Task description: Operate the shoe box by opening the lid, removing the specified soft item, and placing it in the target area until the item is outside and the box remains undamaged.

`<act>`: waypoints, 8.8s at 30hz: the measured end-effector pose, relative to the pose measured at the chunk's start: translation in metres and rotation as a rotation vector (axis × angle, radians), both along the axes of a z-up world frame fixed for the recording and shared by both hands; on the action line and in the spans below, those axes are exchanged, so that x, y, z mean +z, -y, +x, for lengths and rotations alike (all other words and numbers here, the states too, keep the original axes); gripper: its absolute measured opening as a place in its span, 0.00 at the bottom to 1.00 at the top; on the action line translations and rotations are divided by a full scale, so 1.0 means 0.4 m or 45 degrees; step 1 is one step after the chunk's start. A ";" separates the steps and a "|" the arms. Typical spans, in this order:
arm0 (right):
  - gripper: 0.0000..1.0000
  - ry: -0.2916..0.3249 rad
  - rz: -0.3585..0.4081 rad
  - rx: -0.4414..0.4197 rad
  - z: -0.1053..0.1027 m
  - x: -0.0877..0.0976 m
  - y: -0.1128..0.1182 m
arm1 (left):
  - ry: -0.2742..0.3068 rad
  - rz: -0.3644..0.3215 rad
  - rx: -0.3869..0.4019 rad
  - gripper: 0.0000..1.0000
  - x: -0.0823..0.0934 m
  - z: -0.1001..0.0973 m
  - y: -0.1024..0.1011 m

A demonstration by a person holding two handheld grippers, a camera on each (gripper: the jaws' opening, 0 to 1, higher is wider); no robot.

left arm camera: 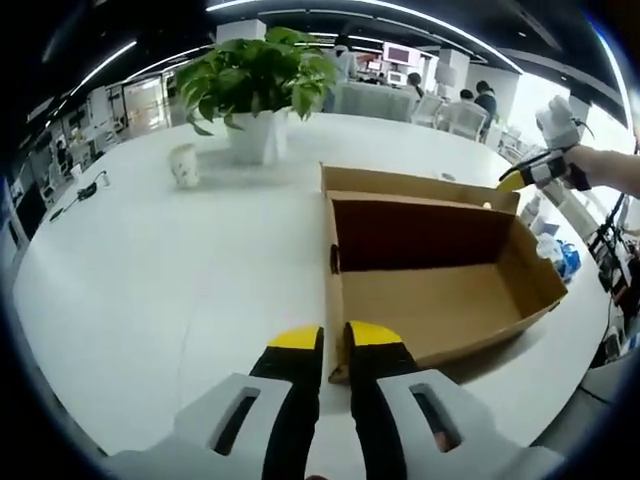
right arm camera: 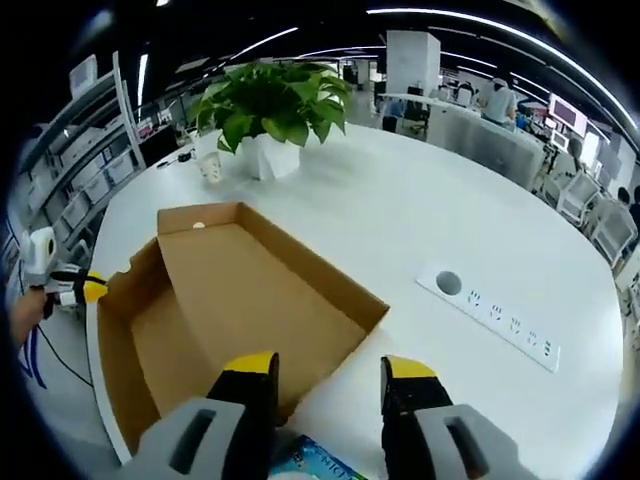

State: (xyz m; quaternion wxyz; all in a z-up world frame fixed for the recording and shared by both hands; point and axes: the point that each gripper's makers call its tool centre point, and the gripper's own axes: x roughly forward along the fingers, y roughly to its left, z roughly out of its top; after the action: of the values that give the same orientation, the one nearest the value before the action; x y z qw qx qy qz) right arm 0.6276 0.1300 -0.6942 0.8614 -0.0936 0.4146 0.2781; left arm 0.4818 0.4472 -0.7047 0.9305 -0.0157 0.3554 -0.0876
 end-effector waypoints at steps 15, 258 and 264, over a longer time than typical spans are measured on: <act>0.32 -0.027 0.049 -0.088 0.030 -0.017 0.000 | -0.013 0.001 0.061 0.03 -0.007 0.003 -0.002; 0.00 0.408 0.374 -0.228 -0.299 0.187 -0.044 | 0.204 0.019 -0.092 0.08 0.125 0.025 -0.003; 0.00 0.397 0.379 -0.231 -0.307 0.180 -0.044 | 0.238 0.019 -0.115 0.10 0.150 0.032 0.003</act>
State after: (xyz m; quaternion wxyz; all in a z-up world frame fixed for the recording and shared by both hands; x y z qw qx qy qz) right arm 0.5046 0.1478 -0.6221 0.9408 0.0302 0.2377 0.2396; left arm 0.4946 0.4459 -0.6446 0.9548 0.0154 0.2679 -0.1279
